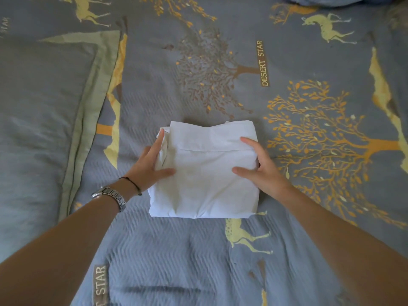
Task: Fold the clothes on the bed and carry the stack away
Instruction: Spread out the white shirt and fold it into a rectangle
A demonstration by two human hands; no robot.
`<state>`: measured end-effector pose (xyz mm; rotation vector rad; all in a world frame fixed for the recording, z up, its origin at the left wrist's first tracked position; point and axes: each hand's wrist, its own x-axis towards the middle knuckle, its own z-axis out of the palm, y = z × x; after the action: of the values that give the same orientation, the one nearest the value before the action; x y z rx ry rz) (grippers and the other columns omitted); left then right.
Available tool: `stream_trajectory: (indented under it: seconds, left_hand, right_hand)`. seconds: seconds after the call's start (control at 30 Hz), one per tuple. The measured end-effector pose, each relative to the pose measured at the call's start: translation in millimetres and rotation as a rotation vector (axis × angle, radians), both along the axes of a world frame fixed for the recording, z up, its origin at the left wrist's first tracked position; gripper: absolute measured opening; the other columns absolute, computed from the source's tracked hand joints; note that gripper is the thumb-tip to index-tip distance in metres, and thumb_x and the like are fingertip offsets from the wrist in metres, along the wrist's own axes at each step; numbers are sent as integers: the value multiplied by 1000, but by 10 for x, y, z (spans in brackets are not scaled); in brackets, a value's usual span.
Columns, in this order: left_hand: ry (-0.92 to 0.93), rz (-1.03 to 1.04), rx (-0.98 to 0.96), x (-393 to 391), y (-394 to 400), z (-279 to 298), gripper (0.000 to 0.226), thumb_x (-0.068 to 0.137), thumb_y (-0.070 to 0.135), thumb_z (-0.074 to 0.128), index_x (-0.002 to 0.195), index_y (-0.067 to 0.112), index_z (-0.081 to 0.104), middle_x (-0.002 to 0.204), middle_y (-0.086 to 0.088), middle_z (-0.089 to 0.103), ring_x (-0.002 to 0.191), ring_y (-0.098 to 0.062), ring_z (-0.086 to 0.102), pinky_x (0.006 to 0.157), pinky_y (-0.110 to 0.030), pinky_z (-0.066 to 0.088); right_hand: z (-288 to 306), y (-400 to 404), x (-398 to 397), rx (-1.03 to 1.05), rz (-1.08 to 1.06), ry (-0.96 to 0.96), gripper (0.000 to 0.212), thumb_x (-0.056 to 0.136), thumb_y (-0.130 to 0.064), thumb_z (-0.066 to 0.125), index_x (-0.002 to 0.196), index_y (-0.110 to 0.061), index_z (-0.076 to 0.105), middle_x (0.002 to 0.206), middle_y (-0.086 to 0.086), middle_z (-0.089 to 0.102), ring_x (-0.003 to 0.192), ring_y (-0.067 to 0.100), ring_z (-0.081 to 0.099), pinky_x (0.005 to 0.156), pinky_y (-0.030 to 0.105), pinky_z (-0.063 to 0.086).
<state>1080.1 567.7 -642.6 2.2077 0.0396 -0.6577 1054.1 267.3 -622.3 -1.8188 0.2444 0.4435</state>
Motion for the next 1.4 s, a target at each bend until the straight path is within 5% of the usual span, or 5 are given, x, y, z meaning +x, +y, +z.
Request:
stream_trajectory:
  seconds: [0.2, 0.4, 0.73, 0.93, 1.4]
  left_hand:
    - [-8, -22, -23, -48, -69, 109, 89, 81, 2, 64, 140, 47, 14, 123, -2, 43, 113, -15, 43, 95, -24, 35]
    - [56, 91, -240, -297, -216, 351, 66, 83, -11, 54, 128, 36, 46, 125, 6, 52, 113, -10, 49, 84, -6, 42]
    - [12, -24, -119, -789, -682, 1308, 59, 84, -6, 57, 137, 15, 43, 131, -12, 41, 121, -24, 43, 108, -34, 34]
    - [0, -97, -245, -936, -1322, 1822, 60, 83, -18, 50, 138, 1, 38, 120, -4, 41, 117, -20, 43, 75, -1, 41]
    - [-116, -343, -267, -1596, -3766, 2338, 59, 85, -8, 55, 140, 7, 37, 142, -11, 37, 132, -23, 36, 93, -12, 28]
  right_hand:
    - [34, 26, -48, -121, 8, -95, 76, 71, 7, 71, 134, -26, 44, 127, 12, 39, 103, 17, 44, 81, 0, 32]
    - [236, -4, -233, -208, 42, -154, 77, 71, 13, 65, 136, -20, 43, 124, 13, 41, 100, 15, 42, 78, -2, 29]
    - [1176, -430, -922, -252, -23, -205, 77, 68, 16, 66, 136, -13, 42, 133, 20, 41, 118, 29, 42, 83, -2, 28]
    - [1769, -982, -1417, -299, -138, -243, 77, 69, 13, 66, 136, -16, 42, 134, 14, 40, 111, 12, 40, 82, -5, 27]
    - [2377, -3331, -2562, -400, -306, -163, 76, 74, 6, 66, 138, -27, 41, 131, 7, 39, 107, 12, 41, 73, -6, 33]
